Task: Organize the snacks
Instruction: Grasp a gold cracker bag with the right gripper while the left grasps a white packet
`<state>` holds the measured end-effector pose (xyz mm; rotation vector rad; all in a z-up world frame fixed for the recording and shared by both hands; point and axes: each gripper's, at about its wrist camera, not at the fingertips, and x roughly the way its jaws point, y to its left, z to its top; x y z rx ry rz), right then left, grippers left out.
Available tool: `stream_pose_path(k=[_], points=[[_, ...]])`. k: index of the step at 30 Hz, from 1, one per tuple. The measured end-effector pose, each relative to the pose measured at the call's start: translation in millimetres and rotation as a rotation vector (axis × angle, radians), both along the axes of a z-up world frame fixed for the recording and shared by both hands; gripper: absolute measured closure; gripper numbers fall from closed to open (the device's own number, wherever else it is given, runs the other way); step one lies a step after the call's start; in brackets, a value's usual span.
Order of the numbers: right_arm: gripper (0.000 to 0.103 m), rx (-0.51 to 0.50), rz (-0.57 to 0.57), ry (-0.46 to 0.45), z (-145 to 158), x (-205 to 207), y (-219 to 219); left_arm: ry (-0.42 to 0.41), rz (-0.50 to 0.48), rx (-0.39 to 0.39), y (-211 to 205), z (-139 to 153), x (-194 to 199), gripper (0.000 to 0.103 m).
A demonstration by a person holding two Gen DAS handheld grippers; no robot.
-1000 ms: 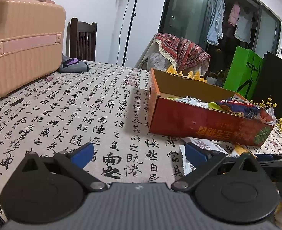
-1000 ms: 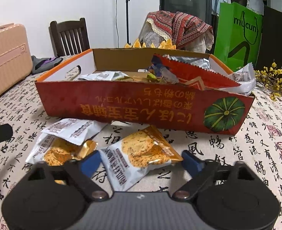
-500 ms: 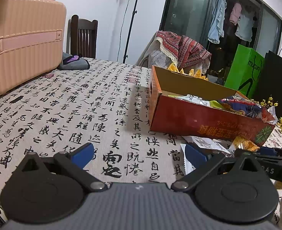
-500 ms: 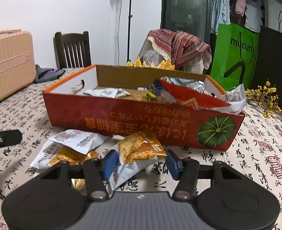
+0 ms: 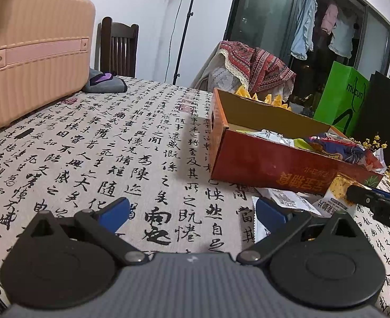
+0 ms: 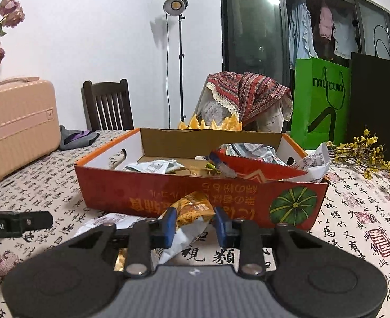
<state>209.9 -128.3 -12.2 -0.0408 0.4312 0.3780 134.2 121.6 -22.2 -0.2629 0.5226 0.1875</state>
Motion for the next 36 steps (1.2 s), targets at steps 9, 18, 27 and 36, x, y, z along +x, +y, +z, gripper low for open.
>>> stream_pose_path(k=[9,18,27,36], points=[[0.09,0.042,-0.003,-0.002,6,-7,-14,-0.017,0.012,0.013,-2,3,-2,0.0],[0.091,0.104,-0.041,-0.037,21,-22,-60,-0.013,-0.038,0.045,-30,23,-2,0.0],[0.091,0.204,-0.087,-0.023,16,-12,-107,0.023,-0.096,0.105,-74,38,25,0.0],[0.091,0.282,-0.104,0.034,3,5,-122,0.155,-0.084,0.155,-108,22,74,0.0]])
